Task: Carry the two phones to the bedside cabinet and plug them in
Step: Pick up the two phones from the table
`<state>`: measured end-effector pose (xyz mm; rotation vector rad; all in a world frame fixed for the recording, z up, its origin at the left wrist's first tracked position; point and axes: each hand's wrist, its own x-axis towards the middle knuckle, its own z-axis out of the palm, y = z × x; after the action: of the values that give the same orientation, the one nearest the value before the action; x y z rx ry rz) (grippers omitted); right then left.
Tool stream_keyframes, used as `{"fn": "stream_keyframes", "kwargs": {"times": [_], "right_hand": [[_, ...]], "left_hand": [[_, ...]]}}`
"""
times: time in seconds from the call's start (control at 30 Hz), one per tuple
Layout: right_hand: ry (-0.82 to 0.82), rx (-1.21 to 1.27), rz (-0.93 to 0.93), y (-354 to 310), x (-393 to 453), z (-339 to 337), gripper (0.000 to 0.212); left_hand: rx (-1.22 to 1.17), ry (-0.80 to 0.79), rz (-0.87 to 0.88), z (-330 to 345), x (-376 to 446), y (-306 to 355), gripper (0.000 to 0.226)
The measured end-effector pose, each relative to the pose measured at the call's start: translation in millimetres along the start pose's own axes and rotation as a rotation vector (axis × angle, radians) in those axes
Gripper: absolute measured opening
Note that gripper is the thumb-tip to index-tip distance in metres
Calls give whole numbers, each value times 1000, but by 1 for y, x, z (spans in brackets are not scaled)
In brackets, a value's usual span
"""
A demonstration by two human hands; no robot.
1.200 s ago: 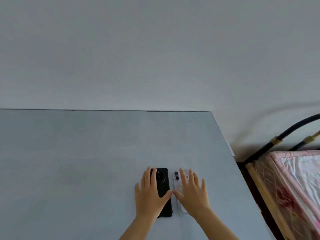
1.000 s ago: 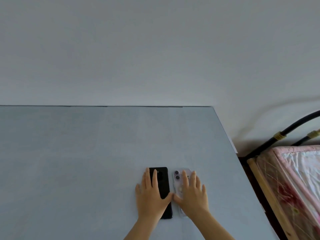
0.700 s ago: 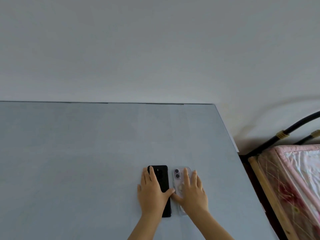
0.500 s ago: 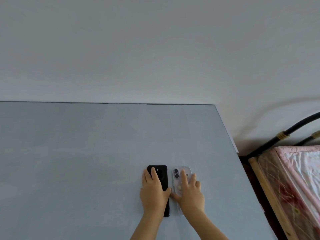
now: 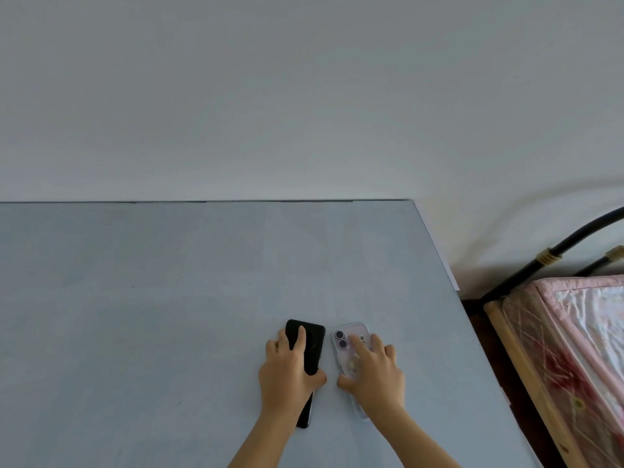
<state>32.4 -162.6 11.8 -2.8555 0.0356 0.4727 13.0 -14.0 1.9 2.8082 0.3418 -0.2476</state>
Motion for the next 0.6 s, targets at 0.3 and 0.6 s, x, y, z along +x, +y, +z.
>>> {"fn": "stream_keyframes", "kwargs": {"times": [0.3,0.6], "right_hand": [[109,33,-34,19,-24,-43,62],[341,73,37,42,-74,-103,66]], "left_hand": [[-25,77,78,-38,-14,27,83],[-71,155,238,-90,-32,74,83]]}}
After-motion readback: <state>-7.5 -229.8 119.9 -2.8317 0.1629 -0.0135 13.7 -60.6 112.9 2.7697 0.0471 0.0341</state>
